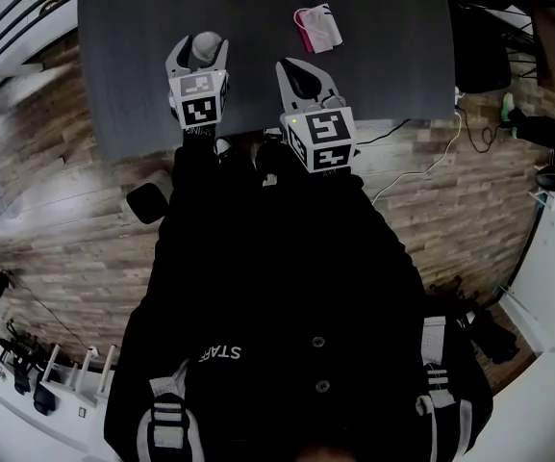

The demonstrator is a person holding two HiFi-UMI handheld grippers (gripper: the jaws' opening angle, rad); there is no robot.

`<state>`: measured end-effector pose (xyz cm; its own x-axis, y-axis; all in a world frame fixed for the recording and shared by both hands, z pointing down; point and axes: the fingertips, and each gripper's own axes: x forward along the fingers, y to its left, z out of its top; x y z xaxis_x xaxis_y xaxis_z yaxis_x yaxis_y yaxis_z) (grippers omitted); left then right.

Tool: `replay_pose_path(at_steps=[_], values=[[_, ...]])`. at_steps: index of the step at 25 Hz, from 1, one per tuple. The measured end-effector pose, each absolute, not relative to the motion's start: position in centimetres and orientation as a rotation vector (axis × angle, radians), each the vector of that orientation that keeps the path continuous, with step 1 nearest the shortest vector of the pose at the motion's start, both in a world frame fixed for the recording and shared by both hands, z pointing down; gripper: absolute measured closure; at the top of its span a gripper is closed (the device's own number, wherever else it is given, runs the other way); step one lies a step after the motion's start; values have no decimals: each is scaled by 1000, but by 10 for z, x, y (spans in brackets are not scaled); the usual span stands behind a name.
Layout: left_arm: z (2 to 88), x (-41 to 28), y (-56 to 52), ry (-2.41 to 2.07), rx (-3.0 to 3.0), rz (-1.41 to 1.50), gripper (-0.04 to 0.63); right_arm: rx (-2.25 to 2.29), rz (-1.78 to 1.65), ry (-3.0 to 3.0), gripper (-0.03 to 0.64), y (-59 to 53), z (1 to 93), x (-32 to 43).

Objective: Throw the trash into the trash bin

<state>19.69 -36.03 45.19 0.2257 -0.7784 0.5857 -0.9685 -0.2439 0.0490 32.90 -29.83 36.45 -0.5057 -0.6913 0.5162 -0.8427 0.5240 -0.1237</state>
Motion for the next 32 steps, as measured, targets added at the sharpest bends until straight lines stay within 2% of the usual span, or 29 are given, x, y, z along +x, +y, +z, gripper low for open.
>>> replay_pose_path(at_steps=[1,3,19,26,32], values=[[453,197,-360,-1615,2097,639,325,1259,511,-2362,603,-297,365,330],[455,195,-359,-1627,2098,644,399,1258,513,-2362,603,-296,366,329],[419,200,-335,-1675,2148,593,402,1233,486,-2408,603,-279,354,330],[398,201,-297,-1712,2133,569,402,1149,446,-2478,603,-265,345,315],[374,172,-256,-1807,2076,523,403,990,398,-2556,603,-247,337,273]])
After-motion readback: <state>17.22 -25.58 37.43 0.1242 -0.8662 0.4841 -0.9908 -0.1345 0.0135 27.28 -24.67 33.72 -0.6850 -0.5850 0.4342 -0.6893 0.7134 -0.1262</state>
